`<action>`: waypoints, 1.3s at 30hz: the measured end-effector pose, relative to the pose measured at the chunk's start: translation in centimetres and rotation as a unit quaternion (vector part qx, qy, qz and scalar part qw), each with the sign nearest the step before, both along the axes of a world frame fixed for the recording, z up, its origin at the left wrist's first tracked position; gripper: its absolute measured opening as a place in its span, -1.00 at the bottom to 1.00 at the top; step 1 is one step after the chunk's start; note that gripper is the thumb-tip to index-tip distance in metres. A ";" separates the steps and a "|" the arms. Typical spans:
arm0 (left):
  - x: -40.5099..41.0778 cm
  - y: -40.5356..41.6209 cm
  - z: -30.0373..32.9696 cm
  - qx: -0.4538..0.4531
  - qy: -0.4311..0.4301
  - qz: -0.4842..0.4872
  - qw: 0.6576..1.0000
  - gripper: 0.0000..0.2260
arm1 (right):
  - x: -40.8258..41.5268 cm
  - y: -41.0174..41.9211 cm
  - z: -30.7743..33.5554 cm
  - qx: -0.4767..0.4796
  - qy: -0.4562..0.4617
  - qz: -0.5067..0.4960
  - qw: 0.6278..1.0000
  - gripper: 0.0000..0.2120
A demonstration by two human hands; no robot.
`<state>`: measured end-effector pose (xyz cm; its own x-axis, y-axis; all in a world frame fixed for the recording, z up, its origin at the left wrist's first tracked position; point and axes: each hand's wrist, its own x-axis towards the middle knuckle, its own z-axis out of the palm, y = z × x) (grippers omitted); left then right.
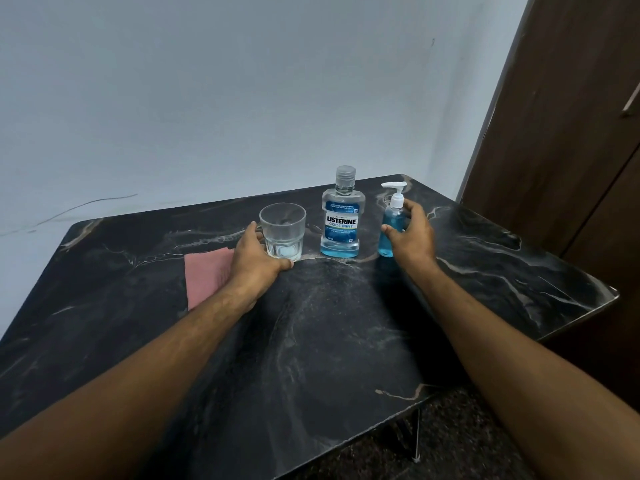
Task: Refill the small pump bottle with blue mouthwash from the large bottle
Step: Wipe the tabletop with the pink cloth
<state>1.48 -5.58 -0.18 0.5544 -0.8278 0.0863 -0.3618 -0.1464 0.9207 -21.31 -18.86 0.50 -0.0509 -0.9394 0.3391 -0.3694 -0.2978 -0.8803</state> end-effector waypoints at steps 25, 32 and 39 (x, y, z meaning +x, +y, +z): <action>2.3 11.9 1.0 -0.038 -0.117 0.036 0.992 -0.64 | 10.3 16.6 0.1 -0.110 0.233 0.305 0.917 -0.77; 3.7 15.8 1.0 -0.115 -0.181 0.149 0.965 -0.69 | 21.4 18.2 -0.1 -0.126 0.373 0.360 0.846 -0.50; 4.5 16.8 0.9 -0.091 -0.174 0.121 0.973 -0.72 | 21.7 16.1 -2.7 -0.088 0.541 0.325 0.771 -0.44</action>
<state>5.94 11.21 0.71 0.6415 -0.6300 0.4376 -0.6323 -0.1113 0.7667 0.38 -2.74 -2.23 0.8127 -0.5822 -0.0230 -0.5818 -0.8088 -0.0863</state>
